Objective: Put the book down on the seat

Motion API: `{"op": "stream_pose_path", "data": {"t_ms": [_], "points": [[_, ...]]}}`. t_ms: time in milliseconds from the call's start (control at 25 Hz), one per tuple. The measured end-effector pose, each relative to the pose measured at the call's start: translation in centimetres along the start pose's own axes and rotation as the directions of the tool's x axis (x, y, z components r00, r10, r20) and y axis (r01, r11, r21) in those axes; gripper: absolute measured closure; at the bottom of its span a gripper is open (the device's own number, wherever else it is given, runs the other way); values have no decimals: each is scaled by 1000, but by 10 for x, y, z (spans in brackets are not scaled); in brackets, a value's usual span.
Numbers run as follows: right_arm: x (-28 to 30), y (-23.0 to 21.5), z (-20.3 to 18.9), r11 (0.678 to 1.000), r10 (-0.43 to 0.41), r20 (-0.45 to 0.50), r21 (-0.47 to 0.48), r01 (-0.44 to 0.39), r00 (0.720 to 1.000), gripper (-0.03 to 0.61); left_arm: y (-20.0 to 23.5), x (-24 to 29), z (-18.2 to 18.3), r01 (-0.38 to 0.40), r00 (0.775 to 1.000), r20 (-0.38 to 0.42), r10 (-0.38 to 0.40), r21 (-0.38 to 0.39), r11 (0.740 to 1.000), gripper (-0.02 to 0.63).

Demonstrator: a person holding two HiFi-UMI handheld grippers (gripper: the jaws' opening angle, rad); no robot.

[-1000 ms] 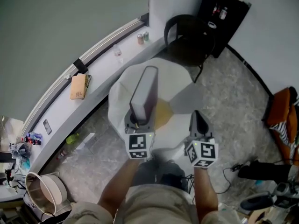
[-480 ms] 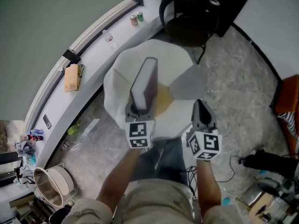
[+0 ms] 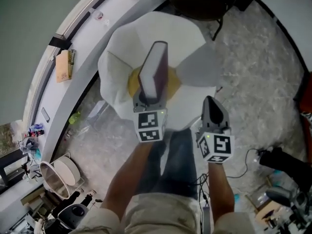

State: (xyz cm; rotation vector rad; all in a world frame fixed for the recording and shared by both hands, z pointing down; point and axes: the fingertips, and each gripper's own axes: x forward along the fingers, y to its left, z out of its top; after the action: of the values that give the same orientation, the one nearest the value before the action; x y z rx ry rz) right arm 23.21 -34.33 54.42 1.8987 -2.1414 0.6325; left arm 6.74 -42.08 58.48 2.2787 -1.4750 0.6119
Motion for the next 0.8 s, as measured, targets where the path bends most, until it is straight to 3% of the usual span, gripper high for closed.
{"op": "stream_pose_path", "data": {"t_ms": [440,800], "points": [[76,-46,-121,999,37,-89,-9,-38,995,577,-13,91,-131,-43,984,-173,42,-4,999,387],[111,-51,-194,999,53,-152,-2,-54,987,577,-7,154,-240,-59,937,-342,70,44,997,387]]}}
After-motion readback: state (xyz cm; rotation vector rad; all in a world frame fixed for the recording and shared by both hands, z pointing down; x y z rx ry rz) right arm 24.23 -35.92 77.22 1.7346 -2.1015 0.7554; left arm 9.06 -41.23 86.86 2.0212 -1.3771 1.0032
